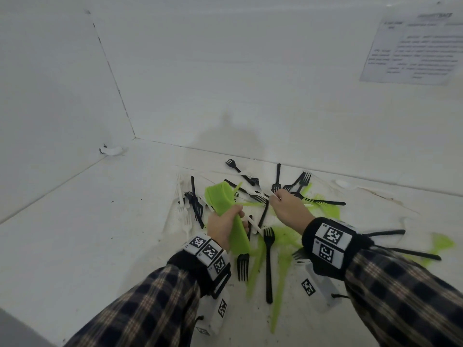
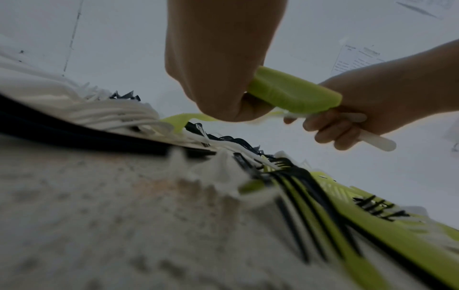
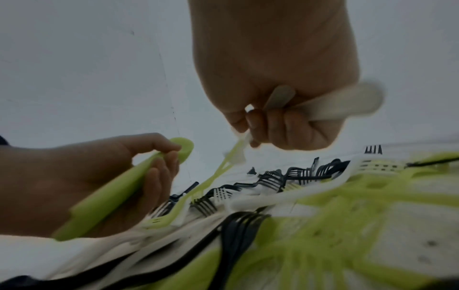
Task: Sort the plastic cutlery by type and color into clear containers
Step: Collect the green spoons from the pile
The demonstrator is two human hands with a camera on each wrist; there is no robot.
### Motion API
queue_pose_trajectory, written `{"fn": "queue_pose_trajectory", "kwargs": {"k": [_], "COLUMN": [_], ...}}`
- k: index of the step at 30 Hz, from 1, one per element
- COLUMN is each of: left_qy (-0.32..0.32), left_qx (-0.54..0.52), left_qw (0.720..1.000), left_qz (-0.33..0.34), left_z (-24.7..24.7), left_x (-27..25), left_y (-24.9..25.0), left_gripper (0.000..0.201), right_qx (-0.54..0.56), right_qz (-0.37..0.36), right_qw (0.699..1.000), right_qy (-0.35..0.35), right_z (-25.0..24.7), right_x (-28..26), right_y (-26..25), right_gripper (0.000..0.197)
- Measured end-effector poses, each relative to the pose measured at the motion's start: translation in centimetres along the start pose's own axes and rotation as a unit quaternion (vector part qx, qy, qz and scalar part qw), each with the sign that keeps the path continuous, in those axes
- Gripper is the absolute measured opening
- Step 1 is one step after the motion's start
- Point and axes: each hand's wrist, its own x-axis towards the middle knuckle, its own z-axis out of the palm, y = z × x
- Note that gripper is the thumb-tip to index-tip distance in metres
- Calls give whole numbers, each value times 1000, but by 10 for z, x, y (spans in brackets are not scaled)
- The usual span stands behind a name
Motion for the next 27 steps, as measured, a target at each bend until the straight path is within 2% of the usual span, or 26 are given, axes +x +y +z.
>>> {"fn": "queue_pose_trajectory", "kwargs": {"k": [4, 10, 12, 14, 17, 21, 24, 27], "left_qy": [-12, -12, -1, -8, -28, -41, -64, -74], "left_qx": [11, 28, 33, 45, 68, 101, 91, 74], "left_qw": [1000, 999, 999, 999, 997, 993, 994, 993], "left_qz": [-4, 10, 9, 12, 32, 46, -12, -47], "left_z": [4, 11, 11, 11, 11, 12, 16, 18], "left_x": [-11, -29, -32, -33, -36, -40, -46, -54], "left_y": [-5, -3, -3, -5, -7, -10, -11, -11], "left_gripper": [19, 20, 17, 14, 16, 35, 60, 64], "right_qx": [54, 133, 201, 257, 331, 410, 442, 454], "right_qz": [-6, 24, 56, 84, 93, 106, 99, 92], "right_qw": [998, 991, 978, 961, 937, 905, 891, 886], "right_qy": [-10, -14, -31, -52, -58, -45, -24, -20], "right_z": [10, 24, 29, 33, 34, 28, 25, 25], "right_x": [-13, -27, -34, -45, -56, -59, -58, -57], "right_y": [-4, -11, -13, -17, -22, -28, -24, -17], "right_gripper": [17, 19, 23, 19, 21, 25, 21, 21]}}
